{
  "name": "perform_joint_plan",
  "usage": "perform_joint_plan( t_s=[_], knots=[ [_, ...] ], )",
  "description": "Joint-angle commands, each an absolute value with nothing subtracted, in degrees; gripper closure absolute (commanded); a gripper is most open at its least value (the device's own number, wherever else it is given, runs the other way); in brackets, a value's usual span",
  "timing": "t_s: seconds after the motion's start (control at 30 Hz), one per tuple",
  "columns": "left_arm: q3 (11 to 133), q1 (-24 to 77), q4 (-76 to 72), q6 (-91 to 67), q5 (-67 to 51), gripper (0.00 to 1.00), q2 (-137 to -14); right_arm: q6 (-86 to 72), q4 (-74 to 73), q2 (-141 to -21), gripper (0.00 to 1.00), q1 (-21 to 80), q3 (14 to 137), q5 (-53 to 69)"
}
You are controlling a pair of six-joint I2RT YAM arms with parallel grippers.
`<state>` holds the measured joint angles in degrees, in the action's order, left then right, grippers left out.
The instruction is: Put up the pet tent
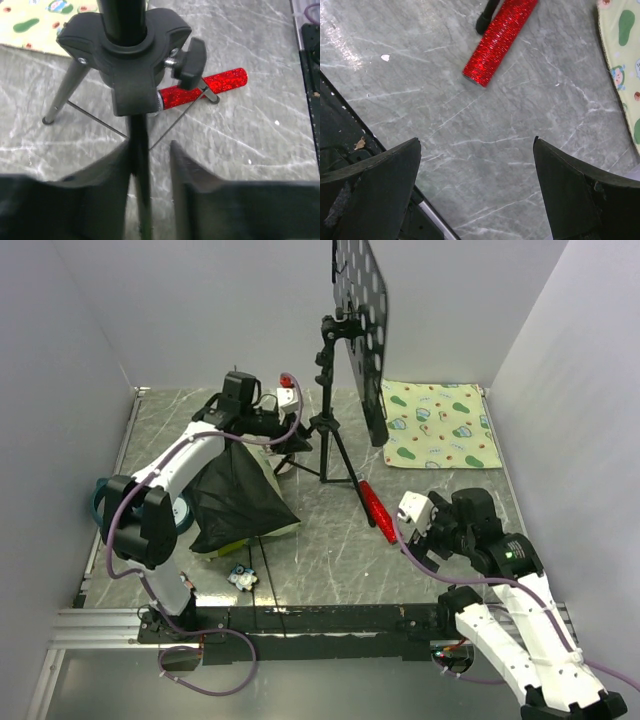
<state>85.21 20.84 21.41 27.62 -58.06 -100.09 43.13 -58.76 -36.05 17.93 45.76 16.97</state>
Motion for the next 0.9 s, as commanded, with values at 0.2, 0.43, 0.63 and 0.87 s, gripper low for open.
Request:
perform_joint_plan(
  t_s=[0.2,0.43,0.63,0.87],
  knots=[
    [73.8,31.1,3.8,9.7,-58.8,0.93,-95.9,44.7,-58.0,-35.8,0.0,22.3,47.8,16.0],
    [65.0,39.7,-14.9,-11.0,-49.3,0.99,-93.2,41.8,-54.7,-38.1,0.02,26.7,50.4,16.0],
    [66.9,47.3,-18.7,-19.1,-42.0,0.99,-97.3,41.7,-53.4,-38.2,0.04,28.8,52.5,16.6],
    [68.4,50.0,-28.2,-32.3,-41.0,0.99,-102.0,39.8,-51.2,-35.6,0.04,29.3,54.3,17.1]
  ],
)
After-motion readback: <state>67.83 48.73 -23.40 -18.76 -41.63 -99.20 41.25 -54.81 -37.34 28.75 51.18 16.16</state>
